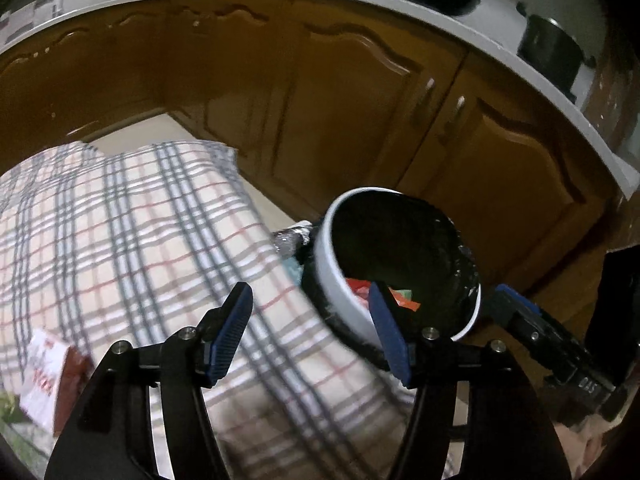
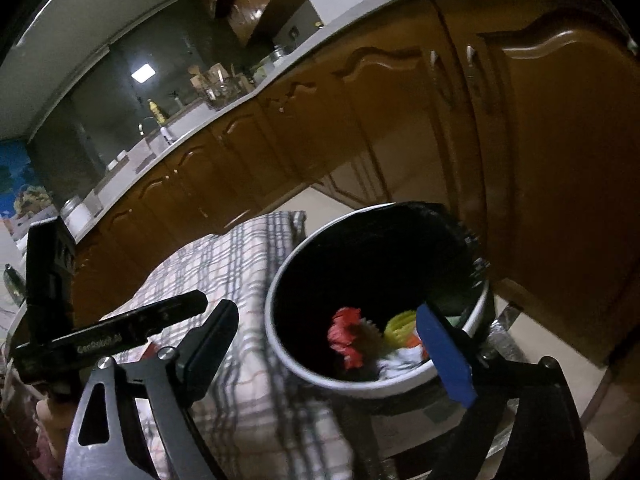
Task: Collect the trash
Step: 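Grasp the crumpled blue-white wrapper with the left tool while the right tool grasps the white foam block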
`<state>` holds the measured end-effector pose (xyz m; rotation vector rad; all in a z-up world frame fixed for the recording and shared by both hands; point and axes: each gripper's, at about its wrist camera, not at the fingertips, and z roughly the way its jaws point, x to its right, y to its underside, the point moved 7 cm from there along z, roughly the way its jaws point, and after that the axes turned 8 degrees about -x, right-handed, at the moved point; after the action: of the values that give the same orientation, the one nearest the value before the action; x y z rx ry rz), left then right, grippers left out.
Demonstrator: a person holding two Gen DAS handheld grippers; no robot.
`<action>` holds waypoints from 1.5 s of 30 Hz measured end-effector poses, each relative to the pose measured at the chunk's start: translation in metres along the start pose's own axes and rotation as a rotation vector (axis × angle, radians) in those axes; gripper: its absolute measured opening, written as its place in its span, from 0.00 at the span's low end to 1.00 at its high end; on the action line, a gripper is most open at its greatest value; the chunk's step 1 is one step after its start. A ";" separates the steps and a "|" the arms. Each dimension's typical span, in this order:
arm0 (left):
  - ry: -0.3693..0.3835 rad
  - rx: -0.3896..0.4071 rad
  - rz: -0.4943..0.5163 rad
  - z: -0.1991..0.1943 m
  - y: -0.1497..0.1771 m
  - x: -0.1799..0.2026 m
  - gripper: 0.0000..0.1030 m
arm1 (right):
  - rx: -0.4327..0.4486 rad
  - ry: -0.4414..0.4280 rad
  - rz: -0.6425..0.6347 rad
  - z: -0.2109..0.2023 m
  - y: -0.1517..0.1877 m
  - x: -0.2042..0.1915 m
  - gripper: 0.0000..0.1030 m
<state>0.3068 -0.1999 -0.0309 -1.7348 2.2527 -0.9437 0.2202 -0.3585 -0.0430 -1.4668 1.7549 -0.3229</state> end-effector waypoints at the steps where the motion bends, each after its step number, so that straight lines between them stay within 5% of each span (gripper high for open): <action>1: -0.004 0.006 -0.008 -0.005 0.002 -0.006 0.59 | 0.000 -0.006 -0.002 0.000 0.002 -0.003 0.89; 30: -0.060 0.082 -0.180 -0.112 0.095 -0.128 0.59 | -0.085 -0.175 -0.174 0.007 0.072 -0.128 0.89; 45: -0.090 0.027 -0.089 -0.163 0.158 -0.159 0.64 | -0.219 -0.261 -0.615 0.040 0.101 -0.200 0.89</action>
<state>0.1515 0.0301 -0.0301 -1.8401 2.1137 -0.8895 0.1773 -0.1357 -0.0510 -2.0926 1.1288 -0.2385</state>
